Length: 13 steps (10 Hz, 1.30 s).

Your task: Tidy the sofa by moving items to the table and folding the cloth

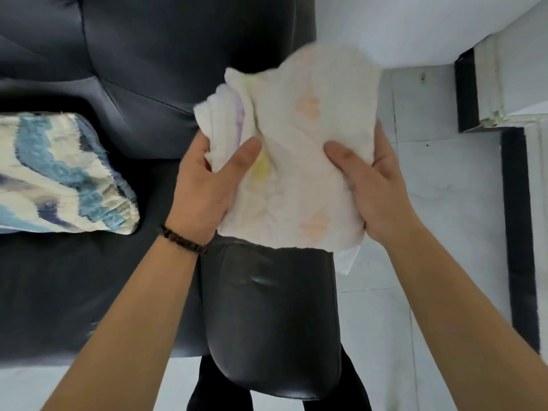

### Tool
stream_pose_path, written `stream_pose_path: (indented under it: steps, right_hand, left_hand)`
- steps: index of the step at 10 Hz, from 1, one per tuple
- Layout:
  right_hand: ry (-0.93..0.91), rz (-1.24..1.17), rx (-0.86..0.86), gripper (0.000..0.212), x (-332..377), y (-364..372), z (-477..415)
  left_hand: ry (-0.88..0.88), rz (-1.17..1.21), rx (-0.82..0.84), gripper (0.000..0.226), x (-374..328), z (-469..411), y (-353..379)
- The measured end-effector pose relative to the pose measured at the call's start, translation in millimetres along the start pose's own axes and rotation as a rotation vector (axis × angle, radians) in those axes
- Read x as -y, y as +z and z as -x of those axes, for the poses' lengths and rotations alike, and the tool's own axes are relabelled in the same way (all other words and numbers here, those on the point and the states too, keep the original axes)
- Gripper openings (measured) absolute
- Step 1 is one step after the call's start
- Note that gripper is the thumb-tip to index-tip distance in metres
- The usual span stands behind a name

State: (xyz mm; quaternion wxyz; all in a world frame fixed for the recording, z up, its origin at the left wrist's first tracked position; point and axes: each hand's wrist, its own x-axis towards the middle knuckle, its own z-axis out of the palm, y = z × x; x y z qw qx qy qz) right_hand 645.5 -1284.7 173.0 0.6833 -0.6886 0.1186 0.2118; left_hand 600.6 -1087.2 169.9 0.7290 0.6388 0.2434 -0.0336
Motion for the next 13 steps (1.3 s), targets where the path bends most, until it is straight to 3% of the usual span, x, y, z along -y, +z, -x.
stream_pose_path:
  steps: [1,2,3,4,5,6,7,9,11,12,13]
  right_hand:
    - [-0.152,-0.127,-0.047,0.043,20,-1,6]
    - [-0.088,-0.03,-0.128,0.031,-1,-3,-11]
    - [0.111,0.308,-0.12,0.061,-41,-1,-24]
    - [-0.017,0.471,-0.186,0.081,-68,-6,-1]
    - [-0.325,0.784,-0.166,0.07,-85,-9,38]
    - [-0.418,0.954,-0.06,0.065,-112,-6,57]
    - [-0.382,1.021,0.044,0.064,-130,-8,55]
    - [-0.401,1.113,0.128,0.067,-132,-18,44]
    - [-0.276,1.157,0.156,0.068,-126,-14,48]
    - [-0.179,1.232,0.19,0.069,-100,-12,49]
    - [-0.122,1.292,0.175,0.067,-56,-12,69]
  left_hand:
    - [0.207,0.005,-0.03,0.043,-13,10,2]
    - [0.129,-0.086,-0.138,0.037,13,0,0]
    - [-0.163,-0.272,-0.112,0.056,55,-15,-6]
    - [-0.289,-0.343,-0.283,0.096,79,-1,-11]
    - [0.011,-0.59,-0.34,0.083,91,44,-3]
    - [0.273,-0.93,-0.181,0.065,117,76,3]
    - [0.115,-1.021,0.0,0.063,142,83,6]
    - [0.066,-1.077,0.071,0.065,144,75,-1]
    - [0.006,-1.1,0.184,0.063,130,76,-13]
    - [-0.042,-1.184,0.22,0.064,108,73,-13]
    - [-0.002,-1.327,0.14,0.061,67,91,-15]
